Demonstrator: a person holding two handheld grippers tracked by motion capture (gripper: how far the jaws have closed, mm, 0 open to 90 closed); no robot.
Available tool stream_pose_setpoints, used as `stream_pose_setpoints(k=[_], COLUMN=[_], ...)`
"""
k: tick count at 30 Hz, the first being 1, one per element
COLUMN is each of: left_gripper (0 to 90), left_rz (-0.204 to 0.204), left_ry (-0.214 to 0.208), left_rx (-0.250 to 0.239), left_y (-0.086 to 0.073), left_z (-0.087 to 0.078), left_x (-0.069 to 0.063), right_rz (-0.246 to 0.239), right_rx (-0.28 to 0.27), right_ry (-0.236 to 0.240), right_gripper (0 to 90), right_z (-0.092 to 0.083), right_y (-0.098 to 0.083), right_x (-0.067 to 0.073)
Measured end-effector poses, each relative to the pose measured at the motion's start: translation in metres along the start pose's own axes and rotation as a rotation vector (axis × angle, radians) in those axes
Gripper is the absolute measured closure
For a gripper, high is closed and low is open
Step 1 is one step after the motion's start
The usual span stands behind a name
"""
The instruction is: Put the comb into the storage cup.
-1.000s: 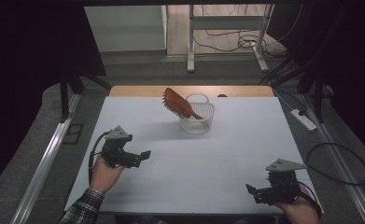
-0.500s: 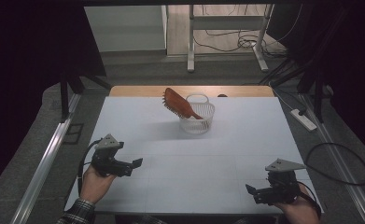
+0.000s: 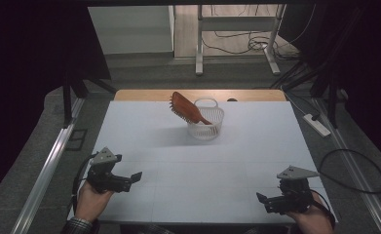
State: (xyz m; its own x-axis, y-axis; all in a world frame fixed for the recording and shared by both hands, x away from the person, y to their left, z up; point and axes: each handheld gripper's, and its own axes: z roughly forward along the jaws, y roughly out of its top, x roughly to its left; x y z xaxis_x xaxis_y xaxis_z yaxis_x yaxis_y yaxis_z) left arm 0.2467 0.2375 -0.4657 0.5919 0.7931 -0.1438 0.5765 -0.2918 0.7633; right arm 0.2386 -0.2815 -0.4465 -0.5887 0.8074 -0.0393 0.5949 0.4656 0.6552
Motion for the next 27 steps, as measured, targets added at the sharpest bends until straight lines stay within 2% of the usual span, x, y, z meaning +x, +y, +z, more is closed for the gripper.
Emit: stream_pose_setpoints(k=[12,27], left_gripper=[0.0,0.0], left_rz=[-0.005,-0.009], left_ry=[0.032,0.051], left_rx=[0.008,0.013], left_y=[-0.013,-0.026], left_z=[-0.012,-0.025], left_x=[-0.001,-0.004], right_rz=[-0.002,-0.003], right_rx=[0.001,0.001], right_ry=[-0.001,-0.002], right_gripper=[0.0,0.0], right_z=[0.000,0.000], right_y=[0.000,0.000], right_x=[0.000,0.000])
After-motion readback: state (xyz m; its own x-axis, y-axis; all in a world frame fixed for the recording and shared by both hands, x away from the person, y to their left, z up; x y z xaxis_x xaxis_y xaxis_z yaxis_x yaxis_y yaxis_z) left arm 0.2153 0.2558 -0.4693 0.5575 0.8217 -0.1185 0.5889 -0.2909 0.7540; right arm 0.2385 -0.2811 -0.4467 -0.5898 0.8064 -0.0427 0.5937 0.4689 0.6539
